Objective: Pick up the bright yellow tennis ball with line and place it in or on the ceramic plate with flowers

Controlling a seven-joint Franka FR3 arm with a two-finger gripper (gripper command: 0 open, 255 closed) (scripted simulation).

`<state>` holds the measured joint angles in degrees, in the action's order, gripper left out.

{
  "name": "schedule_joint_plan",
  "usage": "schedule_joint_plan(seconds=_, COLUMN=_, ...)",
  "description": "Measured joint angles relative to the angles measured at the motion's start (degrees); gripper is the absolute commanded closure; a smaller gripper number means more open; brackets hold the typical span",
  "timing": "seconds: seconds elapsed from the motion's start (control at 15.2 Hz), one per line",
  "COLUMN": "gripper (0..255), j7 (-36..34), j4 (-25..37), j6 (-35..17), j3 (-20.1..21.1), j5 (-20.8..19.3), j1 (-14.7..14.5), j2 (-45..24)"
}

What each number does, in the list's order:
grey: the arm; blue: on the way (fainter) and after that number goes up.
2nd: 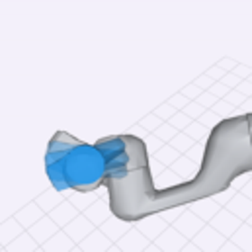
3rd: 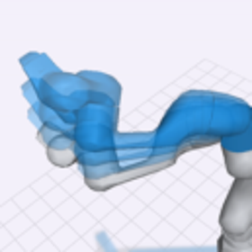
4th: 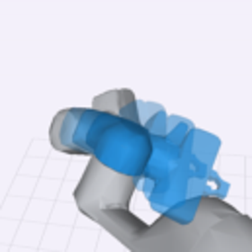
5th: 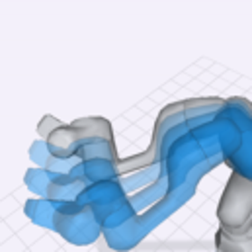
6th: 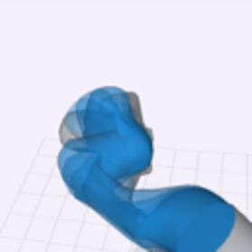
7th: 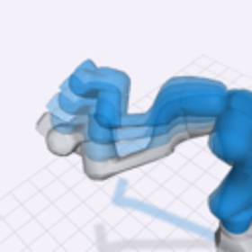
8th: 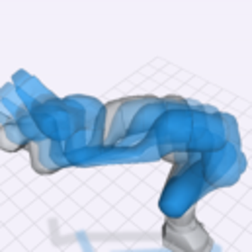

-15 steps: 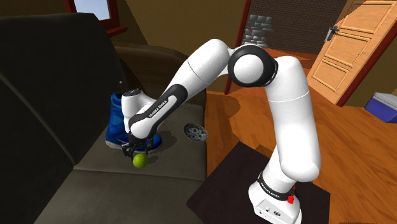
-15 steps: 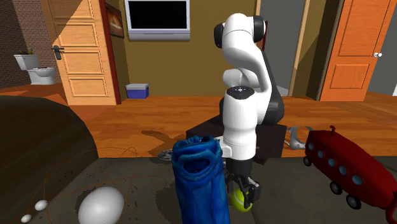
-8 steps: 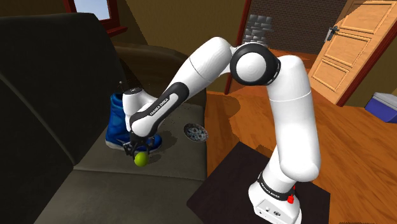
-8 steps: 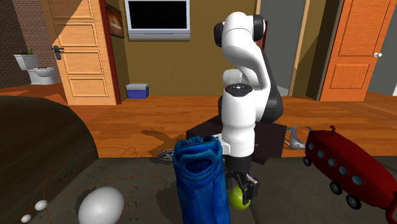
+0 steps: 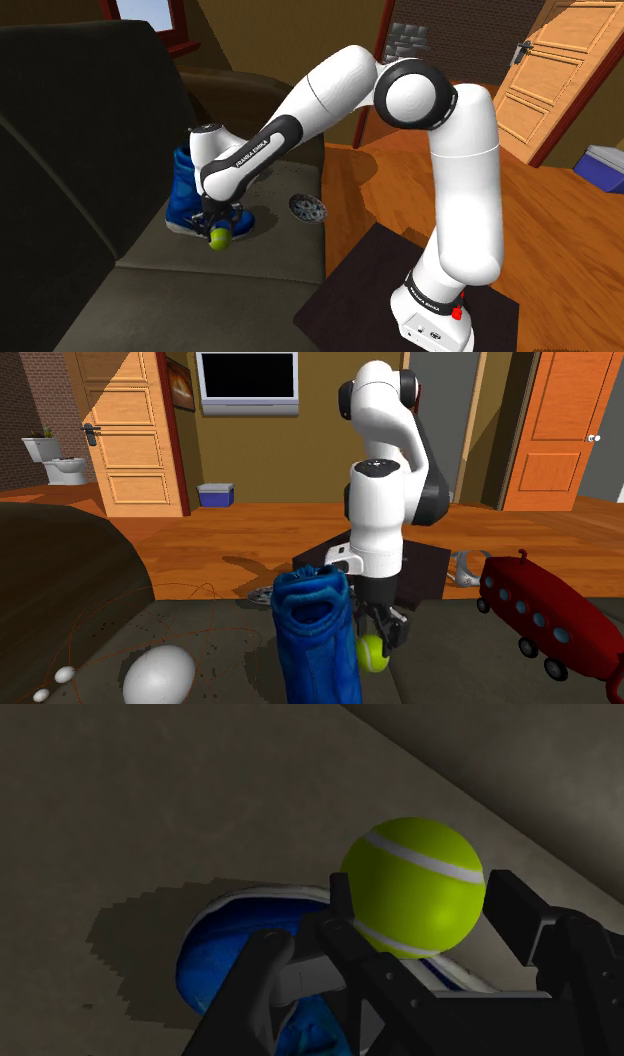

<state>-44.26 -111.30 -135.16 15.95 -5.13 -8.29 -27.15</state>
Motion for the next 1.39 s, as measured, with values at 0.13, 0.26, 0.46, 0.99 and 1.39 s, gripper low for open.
schedule_joint_plan(seconds=0.13, gripper=255, j7=0.3, j4=0.1, j6=1.1, j3=0.2, j5=0.3, j1=0.2, j2=1.1)
schedule_joint_plan(seconds=0.26, gripper=255, j7=0.4, j4=0.4, j6=2.4, j3=0.4, j5=0.7, j1=0.4, j2=2.1)
schedule_joint_plan(seconds=0.46, gripper=255, j7=0.6, j4=0.7, j6=4.3, j3=0.8, j5=1.2, j1=0.6, j2=3.8)
schedule_joint_plan(seconds=0.99, gripper=255, j7=8.5, j4=-8.0, j6=3.0, j3=-0.3, j5=3.9, j1=6.5, j2=11.2)
schedule_joint_plan(seconds=1.39, gripper=0, j7=8.6, j4=-10.5, j6=1.3, j3=-1.3, j5=1.4, j1=6.6, j2=11.8)
